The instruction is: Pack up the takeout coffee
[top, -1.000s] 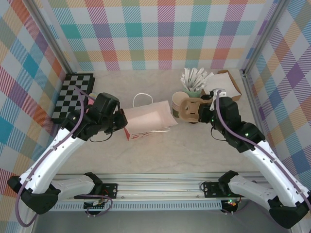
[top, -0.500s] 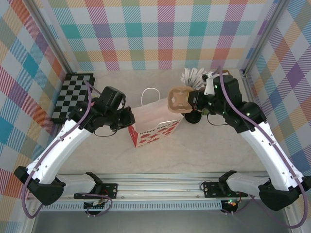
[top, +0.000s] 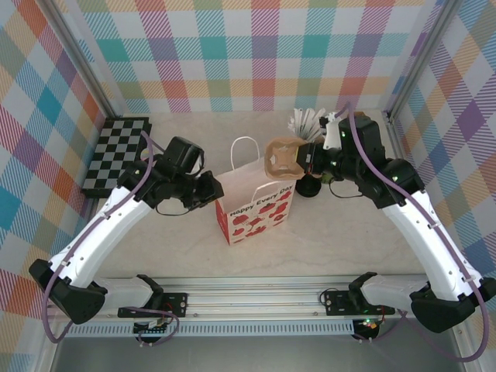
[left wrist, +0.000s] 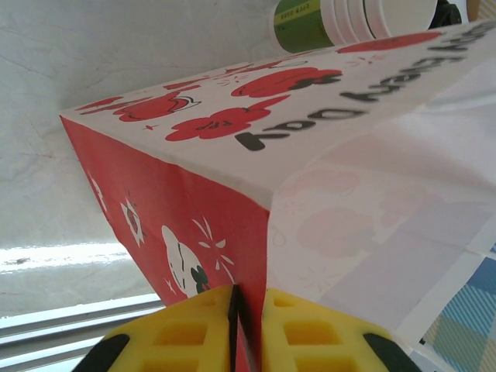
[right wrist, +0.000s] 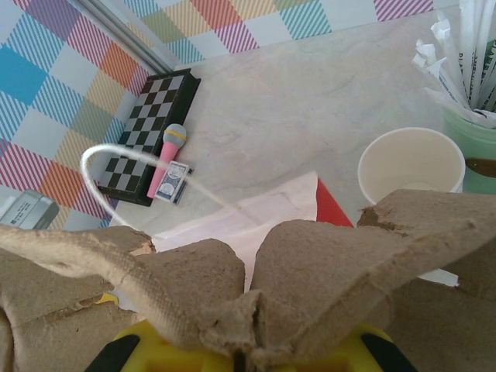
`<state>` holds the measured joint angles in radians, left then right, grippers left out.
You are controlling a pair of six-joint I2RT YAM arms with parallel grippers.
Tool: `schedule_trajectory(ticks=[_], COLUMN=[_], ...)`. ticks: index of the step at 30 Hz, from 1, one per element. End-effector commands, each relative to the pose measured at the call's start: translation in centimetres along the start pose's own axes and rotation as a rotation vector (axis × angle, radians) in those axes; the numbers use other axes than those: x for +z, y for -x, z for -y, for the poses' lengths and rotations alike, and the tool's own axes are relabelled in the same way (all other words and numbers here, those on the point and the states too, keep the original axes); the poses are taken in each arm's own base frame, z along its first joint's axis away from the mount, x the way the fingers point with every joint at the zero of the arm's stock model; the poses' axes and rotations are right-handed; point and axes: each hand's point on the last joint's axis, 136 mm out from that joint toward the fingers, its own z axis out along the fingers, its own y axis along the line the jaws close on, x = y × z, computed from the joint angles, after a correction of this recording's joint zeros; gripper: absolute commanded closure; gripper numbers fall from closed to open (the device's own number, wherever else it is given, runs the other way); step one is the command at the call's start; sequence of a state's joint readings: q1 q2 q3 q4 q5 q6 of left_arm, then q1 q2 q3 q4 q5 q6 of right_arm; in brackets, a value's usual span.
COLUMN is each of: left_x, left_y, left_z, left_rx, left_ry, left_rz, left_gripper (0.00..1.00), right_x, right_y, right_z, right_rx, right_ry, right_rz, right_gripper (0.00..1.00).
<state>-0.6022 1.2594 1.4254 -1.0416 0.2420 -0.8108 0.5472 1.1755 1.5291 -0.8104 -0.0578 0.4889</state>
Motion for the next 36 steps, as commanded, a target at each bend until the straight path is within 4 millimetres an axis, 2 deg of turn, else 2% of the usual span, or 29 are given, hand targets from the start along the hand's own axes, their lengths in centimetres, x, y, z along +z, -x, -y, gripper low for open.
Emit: schedule_trajectory(ticks=[1,3,6,9,11,13,15,20,23,27,31,36], left_x=[0.1,0.3,-0.3,-1.9,-3.2,-4.2,-4.7,-4.2,-3.4,-2.5,-1.9,-1.2], left_y=[0.2,0.2,0.5,0.8,0.5,0.0,0.6,6.0,8.3,10.7,11.3,11.6], left_z=[0.1,-0.6,-0.6,0.1,1.2,3.0,3.8,4.7,6.7,8.3,9.2,9.1], left_rx=[-0.015,-0.009,0.043,0.149,0.241,0.338,0.416,0.537,0.550,0.618,0.644,0.622], left_ry=[-0.016,0.017,0.027,0.009,-0.039,-0.134,-0.154,-0.048,-0.127,-0.178,-0.263,-0.281], left_rz=[-0.003,-0.001,0.016,0.043,0.048,0.038,0.077,0.259,0.252,0.250,0.206,0.194], left_gripper=[0.80,0.76,0.56,0.35,0.15,0.05,0.00,0.00,0.00,0.03,0.21,0.56], right_x=[-0.5,-0.6,-0.7,-0.5,-0.2,0.0,0.2,1.0,1.3,1.7,2.3,3.7], right_y=[0.6,0.7,1.1,1.2,1.4,1.8,2.1,2.8,2.6,2.3,2.0,1.2], right_z=[-0.8,-1.0,-1.1,-1.3,-1.7,-3.1,-4.2,-5.3,-6.6,-7.7,-8.5,-9.3], right_rx=[-0.009,-0.010,-0.022,-0.029,-0.010,0.005,0.017,0.030,0.031,0.033,0.042,0.060], right_ry=[0.028,0.038,0.042,0.044,0.061,0.125,0.169,0.200,0.265,0.322,0.363,0.415], right_rz=[0.010,0.014,0.028,0.026,0.019,0.005,-0.020,-0.060,-0.108,-0.154,-0.212,-0.290], right_gripper=[0.97,0.97,0.98,0.98,0.97,0.97,0.97,0.98,0.98,0.99,0.99,0.99])
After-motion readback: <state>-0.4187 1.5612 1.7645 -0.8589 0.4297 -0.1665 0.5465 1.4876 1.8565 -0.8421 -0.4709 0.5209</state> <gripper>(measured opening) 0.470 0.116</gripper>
